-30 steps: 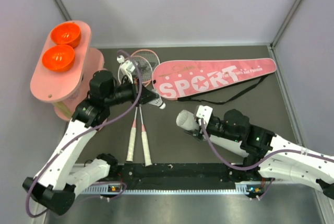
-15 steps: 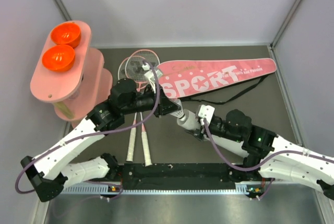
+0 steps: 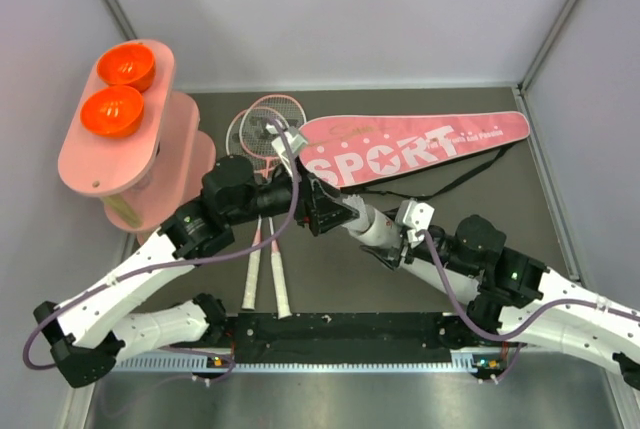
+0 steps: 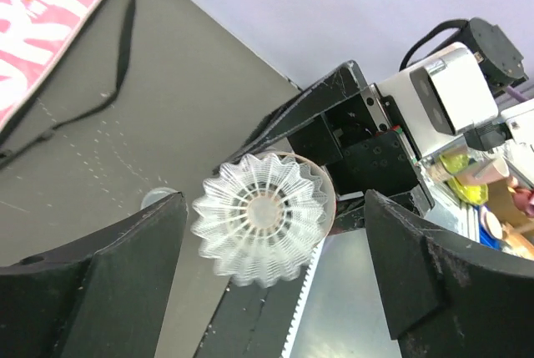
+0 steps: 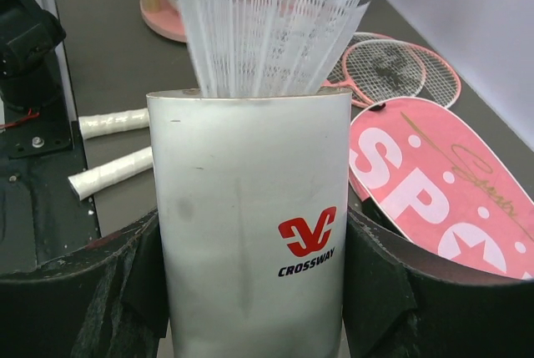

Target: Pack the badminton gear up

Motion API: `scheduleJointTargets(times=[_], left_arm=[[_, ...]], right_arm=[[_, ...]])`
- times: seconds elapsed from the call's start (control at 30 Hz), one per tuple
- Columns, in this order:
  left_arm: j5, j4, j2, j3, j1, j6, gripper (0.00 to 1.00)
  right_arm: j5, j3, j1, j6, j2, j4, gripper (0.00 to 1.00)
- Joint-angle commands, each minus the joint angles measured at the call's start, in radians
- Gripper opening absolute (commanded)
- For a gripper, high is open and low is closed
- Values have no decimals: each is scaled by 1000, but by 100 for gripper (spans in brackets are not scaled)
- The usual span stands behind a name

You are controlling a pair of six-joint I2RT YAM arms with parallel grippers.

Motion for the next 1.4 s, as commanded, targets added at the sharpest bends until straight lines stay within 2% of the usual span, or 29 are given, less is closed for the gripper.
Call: scheduleJointTargets(times=[0.0, 0.07, 0.1, 0.17, 0.27, 0.4, 0.53, 0.57, 0.63, 0.83, 1.03, 1.2, 1.37], left_arm=[[-63, -48, -63, 57, 22, 76, 93], [-50, -59, -74, 51, 38, 69, 94], [4, -42, -71, 46, 39, 60, 94], [33, -42, -56, 52, 41, 50, 90], [-12, -97, -38, 61, 44, 55, 88], [-4, -189, 27, 100, 91, 43, 77], [120, -188, 99, 115, 102, 47, 69], [206, -174, 114, 112, 96, 41, 69], [243, -139, 159, 108, 75, 38, 71], [221, -72, 281, 115, -59, 23, 71], [144, -96, 335, 130, -65, 36, 77], [81, -170, 250, 161, -45, 96, 92], [-34, -185, 70, 147, 32, 124, 97]], right_arm=[[-17, -22, 7, 44, -27, 90, 40], [-17, -24, 7, 42, -36, 90, 40], [-17, -25, 7, 41, -38, 90, 40], [-20, -24, 5, 38, -40, 92, 40], [-28, -19, 7, 39, -40, 90, 40], [-39, -19, 5, 41, -49, 66, 40], [-40, -22, 7, 44, -58, 60, 40], [-40, -22, 5, 44, -59, 60, 40], [-42, -22, 7, 44, -58, 61, 40], [-51, -18, 7, 42, -40, 73, 40], [-54, -18, 7, 41, -43, 67, 40], [-48, -24, 7, 38, -52, 55, 40], [-42, -32, 7, 39, -53, 53, 40]])
